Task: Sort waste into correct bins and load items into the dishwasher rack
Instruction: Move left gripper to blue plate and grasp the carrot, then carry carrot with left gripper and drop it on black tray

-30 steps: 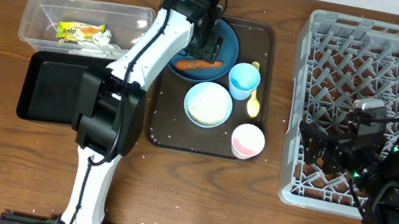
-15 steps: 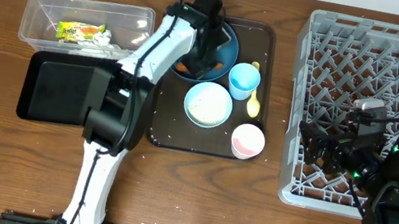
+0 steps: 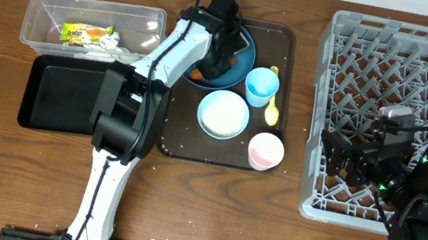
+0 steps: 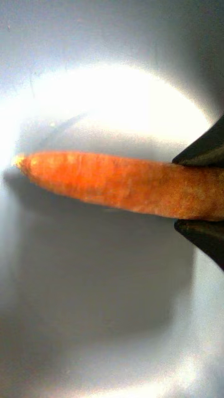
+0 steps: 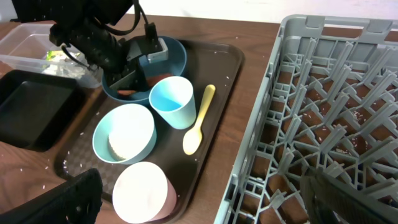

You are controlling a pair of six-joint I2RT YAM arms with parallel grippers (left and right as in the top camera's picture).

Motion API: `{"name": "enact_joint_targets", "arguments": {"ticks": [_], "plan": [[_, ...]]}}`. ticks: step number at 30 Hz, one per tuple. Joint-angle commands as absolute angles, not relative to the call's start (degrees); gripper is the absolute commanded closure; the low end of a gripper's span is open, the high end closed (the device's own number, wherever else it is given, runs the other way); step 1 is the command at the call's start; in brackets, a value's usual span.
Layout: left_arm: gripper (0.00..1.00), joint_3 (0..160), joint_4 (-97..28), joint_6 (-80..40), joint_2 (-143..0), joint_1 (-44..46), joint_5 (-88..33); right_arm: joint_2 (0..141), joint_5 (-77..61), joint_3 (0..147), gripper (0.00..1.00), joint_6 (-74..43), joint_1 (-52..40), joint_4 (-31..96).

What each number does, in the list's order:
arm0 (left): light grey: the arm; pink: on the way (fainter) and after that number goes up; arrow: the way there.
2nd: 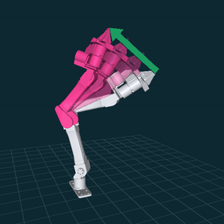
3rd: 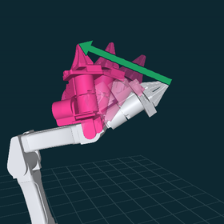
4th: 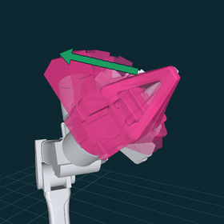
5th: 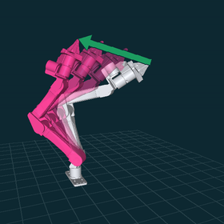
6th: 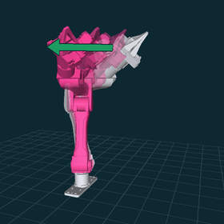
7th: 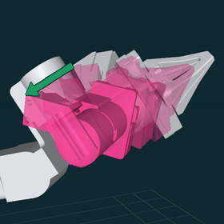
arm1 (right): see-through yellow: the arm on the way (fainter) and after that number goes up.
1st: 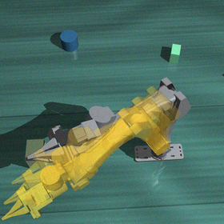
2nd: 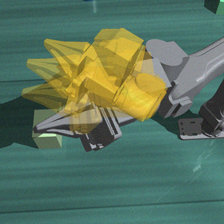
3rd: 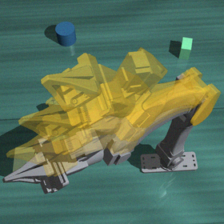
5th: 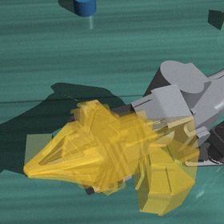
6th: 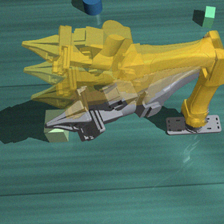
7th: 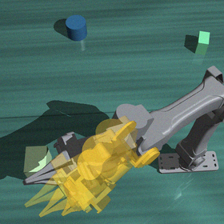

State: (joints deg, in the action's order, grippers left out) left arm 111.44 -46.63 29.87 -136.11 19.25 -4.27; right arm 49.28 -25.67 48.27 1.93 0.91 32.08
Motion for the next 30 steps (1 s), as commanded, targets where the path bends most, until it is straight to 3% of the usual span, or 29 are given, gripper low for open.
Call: {"name": "enact_joint_targets", "arguments": {"ticks": [1, 12, 17, 25, 30], "plan": [[0.9, 111.4, -46.0, 29.7, -137.9, 19.0, -4.0, 49.1, -25.5, 49.5, 0.01, 2.4, 1.5, 32.1], [0.94, 116.2, -46.9, 5.7, -125.2, 18.1, -3.4, 49.1, -25.5, 49.5, 0.01, 2.4, 1.5, 31.0], [0.94, 116.2, -53.7, -2.6, -114.5, 15.7, -2.8, 49.1, -25.5, 49.5, 0.01, 2.4, 1.5, 30.9], [0.93, 115.3, -73.5, -34.9, -103.9, 6.5, 16.3, 49.1, -25.5, 49.5, 0.01, 2.4, 1.5, 30.4], [0.94, 112.0, -81.6, -57.8, -104.4, 0.2, 18.7, 49.3, -25.5, 49.5, 0.01, 2.4, 1.5, 29.7]]}}
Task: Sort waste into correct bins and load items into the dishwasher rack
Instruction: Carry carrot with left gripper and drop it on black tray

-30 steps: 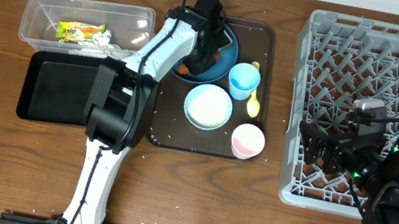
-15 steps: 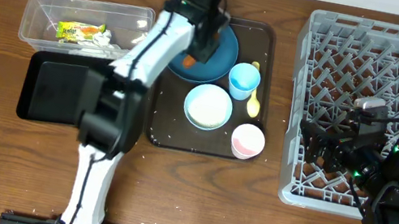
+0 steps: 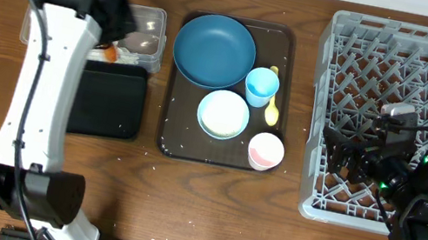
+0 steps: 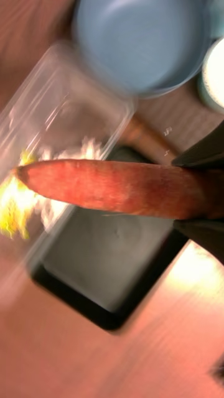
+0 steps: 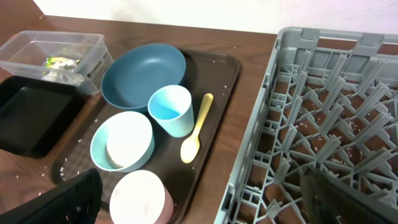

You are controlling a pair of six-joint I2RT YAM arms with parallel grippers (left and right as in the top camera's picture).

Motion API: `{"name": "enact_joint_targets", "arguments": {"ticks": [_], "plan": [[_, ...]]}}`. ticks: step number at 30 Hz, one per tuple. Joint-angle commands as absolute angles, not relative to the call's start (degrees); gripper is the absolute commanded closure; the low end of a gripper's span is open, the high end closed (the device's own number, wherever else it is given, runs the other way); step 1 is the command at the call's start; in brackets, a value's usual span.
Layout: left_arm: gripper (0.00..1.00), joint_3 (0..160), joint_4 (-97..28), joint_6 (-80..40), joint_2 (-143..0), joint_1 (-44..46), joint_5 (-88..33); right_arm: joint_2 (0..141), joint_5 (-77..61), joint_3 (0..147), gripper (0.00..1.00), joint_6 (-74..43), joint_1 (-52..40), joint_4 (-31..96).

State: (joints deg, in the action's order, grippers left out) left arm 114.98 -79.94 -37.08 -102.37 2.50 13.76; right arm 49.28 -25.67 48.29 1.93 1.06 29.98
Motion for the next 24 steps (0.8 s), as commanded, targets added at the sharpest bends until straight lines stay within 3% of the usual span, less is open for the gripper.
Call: {"name": "enact_joint_targets", "arguments": {"ticks": [1, 4, 7, 15, 20, 24], "plan": [[0.94, 110.4, -82.1, -61.8, -104.4, -0.6, 18.7, 49.3, -25.5, 49.5, 0.01, 2.4, 1.5, 29.6], [0.93, 103.3, -82.0, -74.7, -104.5, -2.4, 18.7, 49.3, -25.5, 49.5, 0.01, 2.4, 1.5, 29.6], [0.86, 92.5, -76.9, -85.7, -104.5, -3.2, 18.7, 49.5, -25.5, 49.5, 0.01, 2.4, 1.5, 29.6], [0.86, 72.4, -52.1, -86.3, -104.5, -3.2, 16.3, 49.5, -25.5, 49.5, 0.01, 2.2, 1.5, 29.6], [0.85, 66.6, -44.0, -86.3, -104.5, -3.2, 15.9, 49.5, -25.5, 49.5, 0.01, 2.2, 1.5, 29.7], [0.7, 66.4, -44.5, -85.9, -104.5, -3.2, 15.9, 49.5, -25.5, 49.5, 0.01, 2.2, 1.5, 29.7]]}}
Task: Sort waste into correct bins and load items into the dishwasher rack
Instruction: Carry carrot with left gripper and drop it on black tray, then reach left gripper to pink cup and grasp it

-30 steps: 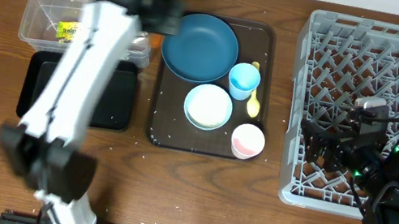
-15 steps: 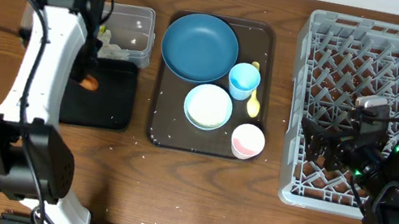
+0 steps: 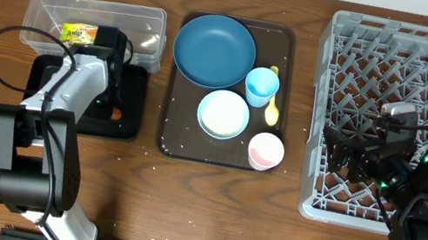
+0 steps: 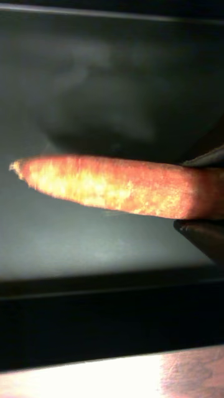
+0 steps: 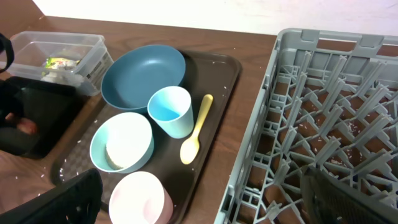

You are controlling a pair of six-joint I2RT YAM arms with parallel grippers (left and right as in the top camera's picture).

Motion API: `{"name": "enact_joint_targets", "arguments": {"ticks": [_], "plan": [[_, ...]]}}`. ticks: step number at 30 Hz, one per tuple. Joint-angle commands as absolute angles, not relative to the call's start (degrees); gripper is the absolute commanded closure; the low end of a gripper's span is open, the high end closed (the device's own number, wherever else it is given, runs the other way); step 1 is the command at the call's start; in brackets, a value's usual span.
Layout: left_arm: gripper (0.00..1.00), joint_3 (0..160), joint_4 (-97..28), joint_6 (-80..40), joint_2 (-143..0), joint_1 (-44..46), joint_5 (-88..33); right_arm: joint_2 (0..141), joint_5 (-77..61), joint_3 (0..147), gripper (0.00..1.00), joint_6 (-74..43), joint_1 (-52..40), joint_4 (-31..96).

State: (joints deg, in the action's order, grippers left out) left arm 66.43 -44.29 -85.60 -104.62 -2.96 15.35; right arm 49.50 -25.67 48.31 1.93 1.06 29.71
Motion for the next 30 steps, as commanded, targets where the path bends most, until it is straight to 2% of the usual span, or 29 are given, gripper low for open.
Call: {"name": "enact_joint_targets", "arguments": {"ticks": [1, 7, 13, 15, 19, 23, 26, 30], "plan": [[0.67, 66.4, -44.5, -85.2, -104.5, -3.2, 15.9, 49.5, -25.5, 49.5, 0.01, 2.2, 1.5, 29.7], [0.58, 67.2, -44.9, -76.9, -102.6, -3.2, 15.6, 49.5, -25.5, 49.5, 0.01, 2.2, 1.5, 29.7], [0.46, 68.8, -44.8, -64.4, -94.1, -3.1, 15.1, 49.5, -25.5, 49.5, 0.01, 2.2, 1.5, 29.8], [0.46, 69.3, -44.2, -54.8, -90.1, -3.1, 10.8, 49.5, -25.5, 49.5, 0.01, 2.2, 1.5, 29.7], [0.46, 69.3, -39.6, -33.4, -83.0, -1.6, -7.3, 49.5, -25.5, 49.5, 0.01, 2.2, 1.5, 29.6], [0.46, 69.3, -36.5, -25.0, -81.1, 3.4, -18.4, 49.5, -25.5, 49.5, 0.01, 2.2, 1.5, 29.6], [0.45, 69.3, -36.4, -23.4, -82.5, 8.8, -23.5, 49.5, -25.5, 49.5, 0.01, 2.2, 1.5, 29.6], [0.42, 69.3, -31.8, -20.7, -86.7, 21.0, -27.3, 49.5, -25.5, 49.5, 0.01, 2.2, 1.5, 29.6]]}}
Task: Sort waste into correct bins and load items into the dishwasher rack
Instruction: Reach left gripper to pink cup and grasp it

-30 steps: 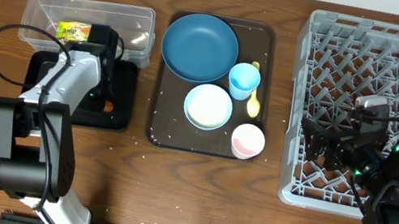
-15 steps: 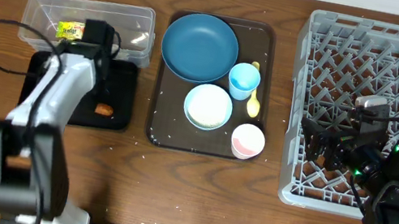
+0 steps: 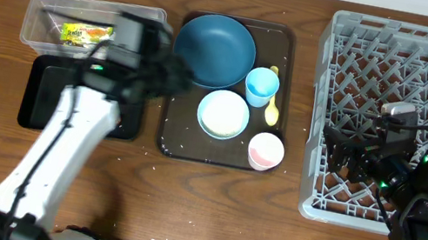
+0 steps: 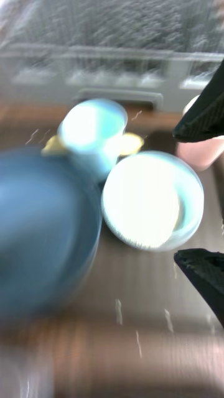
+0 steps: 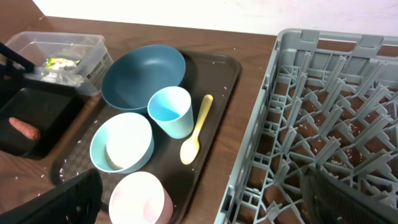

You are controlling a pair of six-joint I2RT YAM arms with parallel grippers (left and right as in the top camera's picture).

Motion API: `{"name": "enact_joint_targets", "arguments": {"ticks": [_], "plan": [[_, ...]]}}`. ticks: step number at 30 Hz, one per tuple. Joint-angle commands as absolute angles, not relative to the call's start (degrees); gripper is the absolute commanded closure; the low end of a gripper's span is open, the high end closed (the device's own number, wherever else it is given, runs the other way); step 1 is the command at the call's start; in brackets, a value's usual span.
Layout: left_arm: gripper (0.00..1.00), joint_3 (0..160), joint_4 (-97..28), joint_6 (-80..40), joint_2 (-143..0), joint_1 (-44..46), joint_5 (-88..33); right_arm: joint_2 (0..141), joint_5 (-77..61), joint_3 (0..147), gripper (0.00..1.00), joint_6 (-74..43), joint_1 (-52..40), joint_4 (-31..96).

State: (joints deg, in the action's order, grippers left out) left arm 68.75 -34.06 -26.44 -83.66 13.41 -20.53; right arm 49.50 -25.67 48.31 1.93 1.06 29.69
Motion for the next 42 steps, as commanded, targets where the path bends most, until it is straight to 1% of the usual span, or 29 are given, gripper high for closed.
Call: {"name": "enact_joint_targets", "arguments": {"ticks": [1, 6, 7, 18, 23, 25, 29, 31, 37, 38, 39, 40, 42], "plan": [[0.41, 69.3, -30.8, -20.8, -87.7, 23.4, -26.6, 49.5, -25.5, 49.5, 0.01, 2.1, 1.5, 29.6], [0.4, 69.6, -29.0, -24.3, -94.1, 33.6, -20.6, 49.5, -25.5, 49.5, 0.01, 1.3, 1.5, 29.7], [0.39, 69.6, -29.1, -24.6, -94.9, 34.5, -20.2, 49.5, -25.5, 49.5, 0.01, 1.3, 1.5, 29.8], [0.4, 69.6, -30.8, -26.4, -98.4, 38.4, -19.6, 49.5, -25.5, 49.5, 0.01, 1.3, 1.5, 29.8], [0.42, 69.6, -32.5, -27.9, -99.8, 41.3, -11.3, 49.8, -25.5, 49.5, 0.01, 1.3, 1.5, 29.9], [0.42, 69.6, -33.2, -29.0, -100.6, 41.6, -9.8, 49.8, -25.5, 49.5, 0.01, 1.3, 1.5, 30.3], [0.53, 69.6, -33.1, -29.9, -101.5, 41.5, -9.8, 49.8, -25.5, 49.5, 0.01, 1.3, 1.5, 30.8], [0.61, 69.6, -32.8, -29.9, -101.5, 41.5, -9.8, 49.8, -25.5, 49.5, 0.01, 1.3, 1.5, 30.7], [0.79, 69.6, -30.8, -30.3, -101.5, 41.6, -9.8, 49.8, -25.5, 49.5, 0.01, 1.3, 1.5, 30.7], [0.81, 69.6, -30.5, -30.3, -101.5, 41.6, -9.9, 49.8, -25.5, 49.5, 0.01, 1.3, 1.5, 30.7], [0.89, 69.6, -30.3, -30.3, -101.5, 41.6, -10.0, 49.8, -25.5, 49.5, 0.01, 1.3, 1.5, 30.7], [0.93, 69.6, -30.1, -30.3, -101.5, 41.5, -10.0, 49.8, -25.5, 49.5, 0.01, 1.3, 1.5, 30.7], [0.94, 69.6, -29.9, -30.3, -101.4, 41.4, -11.2, 49.8, -25.5, 49.5, 0.01, 1.3, 1.5, 30.7]]}}
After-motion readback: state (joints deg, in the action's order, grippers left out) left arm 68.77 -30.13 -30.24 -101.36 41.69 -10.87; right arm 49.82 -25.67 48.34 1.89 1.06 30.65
